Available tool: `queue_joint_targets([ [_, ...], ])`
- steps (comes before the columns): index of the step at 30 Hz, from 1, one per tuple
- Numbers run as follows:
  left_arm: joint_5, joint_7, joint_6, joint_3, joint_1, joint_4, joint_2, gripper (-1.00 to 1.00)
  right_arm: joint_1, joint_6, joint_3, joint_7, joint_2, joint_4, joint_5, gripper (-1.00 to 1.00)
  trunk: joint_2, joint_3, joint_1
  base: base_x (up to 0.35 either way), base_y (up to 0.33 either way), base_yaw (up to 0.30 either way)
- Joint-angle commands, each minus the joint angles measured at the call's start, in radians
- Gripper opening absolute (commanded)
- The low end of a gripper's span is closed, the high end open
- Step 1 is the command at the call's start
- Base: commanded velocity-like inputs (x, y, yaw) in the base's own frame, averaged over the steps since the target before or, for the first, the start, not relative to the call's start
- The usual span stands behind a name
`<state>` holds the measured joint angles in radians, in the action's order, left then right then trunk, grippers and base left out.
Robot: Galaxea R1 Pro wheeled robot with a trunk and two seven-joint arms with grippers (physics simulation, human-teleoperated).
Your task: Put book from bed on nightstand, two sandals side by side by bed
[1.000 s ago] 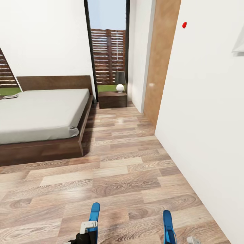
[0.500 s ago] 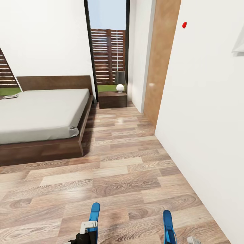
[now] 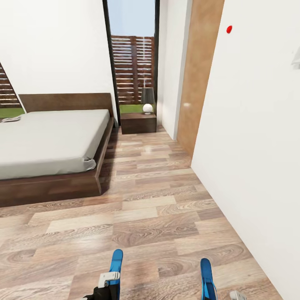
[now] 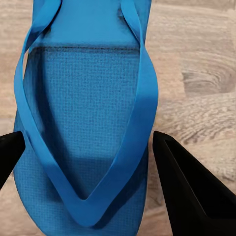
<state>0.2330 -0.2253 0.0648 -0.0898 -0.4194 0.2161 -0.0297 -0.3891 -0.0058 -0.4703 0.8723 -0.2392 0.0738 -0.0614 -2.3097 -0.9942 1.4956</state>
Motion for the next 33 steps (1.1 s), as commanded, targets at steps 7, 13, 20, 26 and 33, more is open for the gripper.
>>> queue_joint_targets([
  [7,0.011,0.0,0.004,-0.008,-0.001,-0.001,0.001,-1.0,0.0,0.0,-0.007,0.004,0.0,0.0,-0.006,-1.0,0.0,-0.001,0.0,0.328,0.0,0.0],
  [13,0.011,0.0,0.004,-0.008,-0.001,-0.001,0.0,-1.0,0.0,0.0,-0.007,0.003,0.0,0.0,-0.006,-1.0,0.0,-0.001,0.0,0.331,0.0,0.041],
  [20,0.011,0.0,0.004,-0.008,-0.001,-0.001,-0.001,-1.0,0.0,0.0,-0.007,0.003,0.0,0.0,-0.006,-1.0,0.0,-0.001,0.0,0.331,0.0,0.132],
  [26,0.011,0.0,0.004,-0.008,-0.001,-0.001,-0.001,-1.0,0.0,0.0,-0.007,0.004,0.0,0.0,-0.006,-1.0,0.0,-0.001,0.0,0.331,0.0,0.006],
  [33,0.01,0.0,0.004,-0.008,-0.001,-0.001,-0.001,-1.0,0.0,0.001,-0.007,0.006,0.0,0.001,-0.006,-1.0,0.0,0.0,0.0,0.331,0.0,-0.149],
])
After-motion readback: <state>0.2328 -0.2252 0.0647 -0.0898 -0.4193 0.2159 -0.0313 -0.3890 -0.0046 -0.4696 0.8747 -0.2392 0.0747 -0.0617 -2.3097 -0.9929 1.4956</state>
